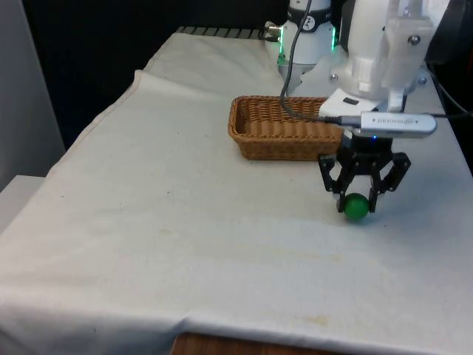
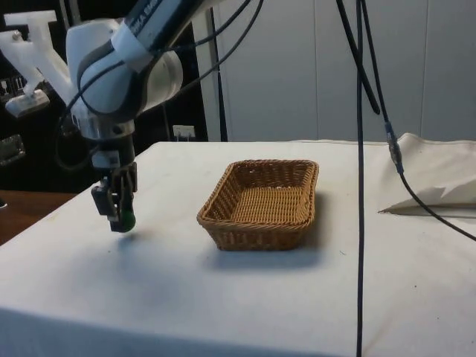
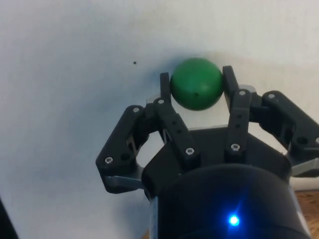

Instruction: Pick up the ball and place it into the basket.

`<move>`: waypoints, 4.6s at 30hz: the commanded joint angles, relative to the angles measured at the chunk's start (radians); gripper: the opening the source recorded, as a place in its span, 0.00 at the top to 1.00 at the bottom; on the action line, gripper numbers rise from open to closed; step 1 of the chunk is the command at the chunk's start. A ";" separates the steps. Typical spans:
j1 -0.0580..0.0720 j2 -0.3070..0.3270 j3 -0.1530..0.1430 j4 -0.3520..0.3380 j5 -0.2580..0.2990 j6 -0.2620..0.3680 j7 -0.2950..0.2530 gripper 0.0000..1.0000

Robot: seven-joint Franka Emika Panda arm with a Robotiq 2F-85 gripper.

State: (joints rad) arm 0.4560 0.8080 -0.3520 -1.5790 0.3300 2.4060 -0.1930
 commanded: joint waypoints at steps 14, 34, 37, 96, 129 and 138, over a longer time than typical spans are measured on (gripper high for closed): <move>0.019 -0.168 -0.009 -0.132 -0.029 -0.013 0.025 0.98; 0.031 -0.377 -0.007 -0.269 -0.083 -0.044 0.077 0.98; 0.030 -0.401 -0.005 -0.278 -0.094 -0.055 0.094 0.98; 0.030 -0.707 0.059 -0.791 -0.262 0.103 0.292 0.98; 0.018 -0.657 0.085 -0.965 -0.195 0.341 0.267 0.54; 0.017 -0.657 0.084 -0.965 -0.196 0.341 0.264 0.00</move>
State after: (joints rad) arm 0.4760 0.1580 -0.2740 -2.5400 0.1180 2.7460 0.0840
